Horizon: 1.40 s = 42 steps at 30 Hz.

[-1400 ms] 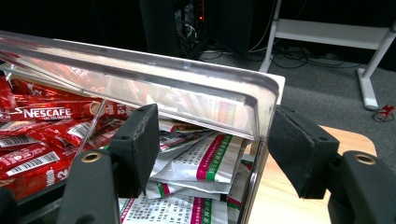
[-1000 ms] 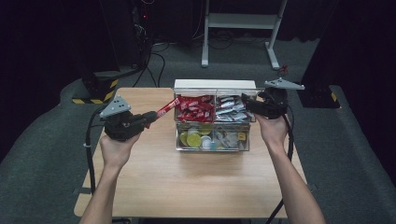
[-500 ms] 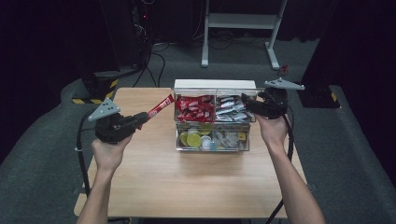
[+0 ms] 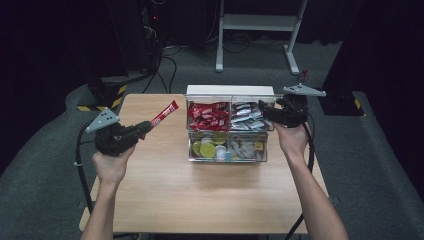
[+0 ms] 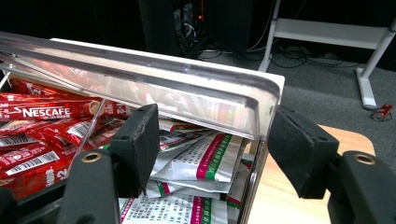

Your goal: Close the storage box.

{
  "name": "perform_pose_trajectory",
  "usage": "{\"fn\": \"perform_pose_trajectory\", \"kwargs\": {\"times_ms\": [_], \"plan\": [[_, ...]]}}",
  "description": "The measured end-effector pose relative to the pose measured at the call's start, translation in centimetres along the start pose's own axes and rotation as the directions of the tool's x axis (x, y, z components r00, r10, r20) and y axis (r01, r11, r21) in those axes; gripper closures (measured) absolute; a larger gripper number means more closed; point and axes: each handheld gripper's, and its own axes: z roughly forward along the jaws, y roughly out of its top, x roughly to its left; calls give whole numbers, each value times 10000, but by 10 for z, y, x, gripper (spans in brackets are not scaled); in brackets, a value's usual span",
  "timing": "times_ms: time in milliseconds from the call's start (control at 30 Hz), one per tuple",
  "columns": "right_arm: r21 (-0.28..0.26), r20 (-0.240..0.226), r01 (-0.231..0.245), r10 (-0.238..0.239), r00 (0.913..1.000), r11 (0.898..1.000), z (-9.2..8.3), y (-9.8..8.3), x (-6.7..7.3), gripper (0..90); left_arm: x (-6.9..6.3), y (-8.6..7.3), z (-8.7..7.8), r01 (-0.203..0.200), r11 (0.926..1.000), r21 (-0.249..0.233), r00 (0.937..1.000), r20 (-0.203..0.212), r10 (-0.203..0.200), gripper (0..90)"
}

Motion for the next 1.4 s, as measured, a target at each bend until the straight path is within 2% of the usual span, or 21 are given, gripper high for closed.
{"fn": "perform_pose_trajectory", "kwargs": {"times_ms": [167,667,800,1067,1400], "plan": [[-1,9,5,-5,10000,10000,0,0,0,345,5,-5,-1,226,9997,-52,9997,-128,-227,866],[16,12,-4,4,10000,10000,0,0,0,345,14,-19,2,415,9991,39,9971,-637,-412,866],[23,8,-8,8,10000,10000,0,0,0,345,18,-26,6,602,9981,120,9953,-773,-591,865],[27,30,-2,2,10000,10000,0,0,0,347,21,-44,20,679,9974,230,9901,-1248,-645,865],[22,50,12,-12,10000,10000,0,0,1,349,24,-60,34,876,9954,386,9881,-1300,-819,865]]}}
